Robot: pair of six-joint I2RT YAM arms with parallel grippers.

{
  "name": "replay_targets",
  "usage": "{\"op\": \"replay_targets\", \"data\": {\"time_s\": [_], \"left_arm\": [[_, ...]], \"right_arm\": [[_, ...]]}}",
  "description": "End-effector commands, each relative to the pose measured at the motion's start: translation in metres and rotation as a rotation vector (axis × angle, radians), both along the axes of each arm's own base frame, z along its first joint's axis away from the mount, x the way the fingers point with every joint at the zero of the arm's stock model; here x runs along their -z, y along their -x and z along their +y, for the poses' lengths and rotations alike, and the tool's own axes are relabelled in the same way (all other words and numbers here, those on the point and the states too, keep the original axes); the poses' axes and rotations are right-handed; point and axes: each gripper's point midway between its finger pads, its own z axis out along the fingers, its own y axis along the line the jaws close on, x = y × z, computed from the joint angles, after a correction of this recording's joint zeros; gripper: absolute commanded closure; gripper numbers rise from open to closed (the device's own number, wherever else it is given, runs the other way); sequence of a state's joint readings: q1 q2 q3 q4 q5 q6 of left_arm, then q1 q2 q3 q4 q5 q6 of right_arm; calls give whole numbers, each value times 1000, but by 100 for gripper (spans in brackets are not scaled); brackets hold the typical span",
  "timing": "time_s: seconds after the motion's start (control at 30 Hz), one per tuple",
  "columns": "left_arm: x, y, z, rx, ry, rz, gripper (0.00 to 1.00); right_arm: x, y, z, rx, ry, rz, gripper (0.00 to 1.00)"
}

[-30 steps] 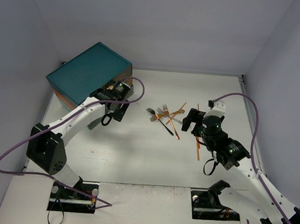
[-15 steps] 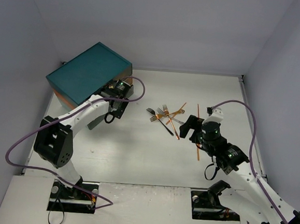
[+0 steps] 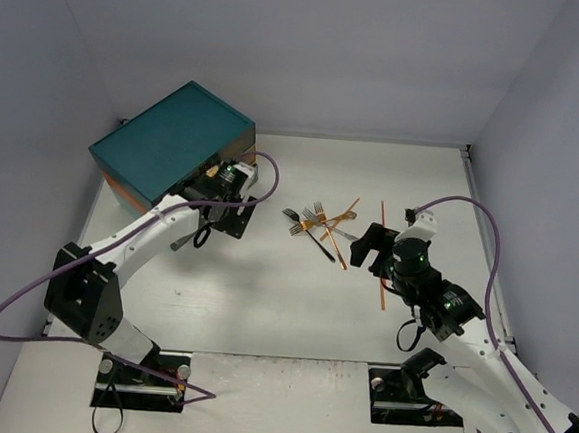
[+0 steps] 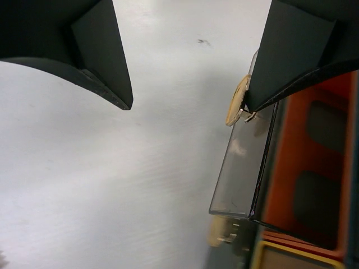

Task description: Sort the eating utensils into containers

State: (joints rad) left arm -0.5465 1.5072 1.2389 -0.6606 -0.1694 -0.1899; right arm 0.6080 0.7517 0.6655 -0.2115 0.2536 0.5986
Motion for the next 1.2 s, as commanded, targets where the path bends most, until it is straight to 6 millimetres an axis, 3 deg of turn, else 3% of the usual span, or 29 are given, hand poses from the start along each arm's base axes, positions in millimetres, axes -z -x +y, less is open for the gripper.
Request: {"op": "replay_targets", "data": {"time_s": [0.0,0.13,0.17,0.33,0.43,0.7,0.97,1.17], "left_arm": [[-15,43,-58,112,193,64,21],[-47,57,-75,150,259,20,21],[-50,58,-75,147,265,16,21],[-113,52,-67,167,293,-130,21],[-129,45,-59,155,274,-192,20],[-104,38,-59,148,209,-135,20],[-72,34,-41,106,169,-58,20],[-48,45,-59,140,223,63,20]], "right_arm": [[-18,-17,-4,50,29,-50,12],[-20,-23,-3,46,56,-47,12],[-21,-23,-3,44,59,-48,12],[-27,-28,-3,45,78,-61,12],[-28,-29,-6,55,91,-66,12],[-18,-33,-2,37,121,-34,13],[-5,-37,17,-41,128,29,16],[-5,-34,19,-42,103,34,16]]}}
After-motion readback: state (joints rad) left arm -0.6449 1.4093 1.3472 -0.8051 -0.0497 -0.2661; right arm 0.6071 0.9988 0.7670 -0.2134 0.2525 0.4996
